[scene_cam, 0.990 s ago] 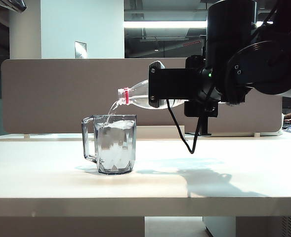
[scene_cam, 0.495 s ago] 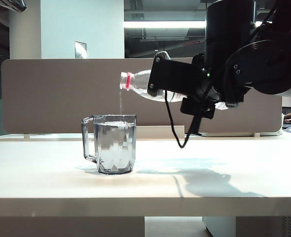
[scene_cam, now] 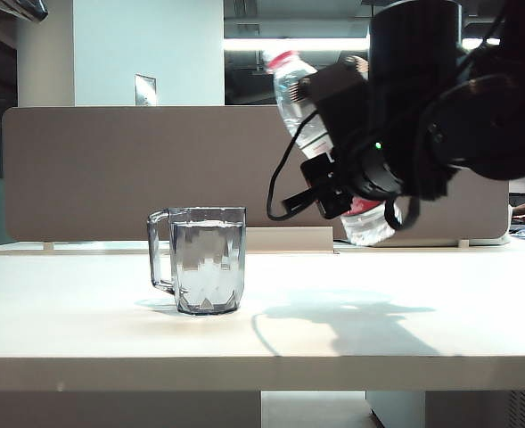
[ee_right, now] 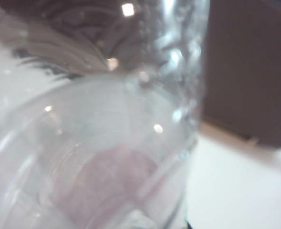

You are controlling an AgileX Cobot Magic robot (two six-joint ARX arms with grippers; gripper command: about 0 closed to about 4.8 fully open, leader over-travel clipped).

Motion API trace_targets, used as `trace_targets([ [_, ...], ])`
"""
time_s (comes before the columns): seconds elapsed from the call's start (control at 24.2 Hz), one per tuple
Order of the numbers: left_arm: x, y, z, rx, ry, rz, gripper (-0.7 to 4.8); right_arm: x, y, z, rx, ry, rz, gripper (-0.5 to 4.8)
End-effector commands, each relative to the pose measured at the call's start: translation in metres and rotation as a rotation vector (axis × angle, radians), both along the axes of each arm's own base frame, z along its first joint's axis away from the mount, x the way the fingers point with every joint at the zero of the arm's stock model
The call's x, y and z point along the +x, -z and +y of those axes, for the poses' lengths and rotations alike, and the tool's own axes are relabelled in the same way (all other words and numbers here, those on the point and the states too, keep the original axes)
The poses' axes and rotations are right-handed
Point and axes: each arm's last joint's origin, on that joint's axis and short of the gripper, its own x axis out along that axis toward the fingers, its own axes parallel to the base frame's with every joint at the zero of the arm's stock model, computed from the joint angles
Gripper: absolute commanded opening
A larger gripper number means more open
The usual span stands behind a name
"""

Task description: Pick up the mineral water bottle on the table and pour water into the mug until it's full.

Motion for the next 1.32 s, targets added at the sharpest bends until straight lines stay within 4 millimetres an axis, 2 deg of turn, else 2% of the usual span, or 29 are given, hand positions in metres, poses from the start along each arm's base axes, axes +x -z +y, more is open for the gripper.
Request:
trace_targets([
  [0.04,0.0,-0.002,0.0,-0.006,0.004,-0.013,-0.05,-0.01,0.006,-0.005,0.231,-0.02,0.023,1.97],
  [0.16,0.0,-0.002,0.0,-0.006,0.004,-0.013,-0.05,-0.024,0.025,-0.015,0.369,-0.064,0.114,1.97],
  [0.33,0.0,-0.002,0.0,-0.006,0.004,-0.013,-0.05,-0.039,0.04,-0.025,0.434,-0.092,0.183,1.98],
  [0.49,0.0,-0.002,0.0,-0.007,0.004,-0.014,-0.05,-0.042,0.051,-0.027,0.464,-0.111,0.15,1.98],
  [0.74,0.0,-0.002,0.0,-0.006,0.004,-0.013,-0.05,-0.043,0.073,-0.026,0.421,-0.152,0.228,2.06],
  [0.82,0.0,-0.002,0.0,-0.006,0.004,-0.013,-0.05,-0.043,0.074,-0.026,0.417,-0.155,0.23,2.69],
  [0.95,0.0,-0.002,0.0,-0.006,0.004,-0.013,-0.05,-0.043,0.074,-0.026,0.417,-0.155,0.231,3.02],
  [0.99,0.0,-0.002,0.0,-0.006,0.004,-0.013,-0.05,-0.044,0.074,-0.026,0.411,-0.176,0.242,3.4],
  [1.07,0.0,-0.002,0.0,-0.007,0.004,-0.014,-0.05,-0.047,0.076,-0.027,0.408,-0.195,0.255,3.74],
  [1.24,0.0,-0.002,0.0,-0.007,0.004,-0.014,-0.05,-0.056,0.079,-0.034,0.389,-0.187,0.281,4.03],
  [1.32,0.0,-0.002,0.0,-0.007,0.004,-0.014,-0.05,-0.061,0.077,-0.039,0.378,-0.187,0.281,4.42],
])
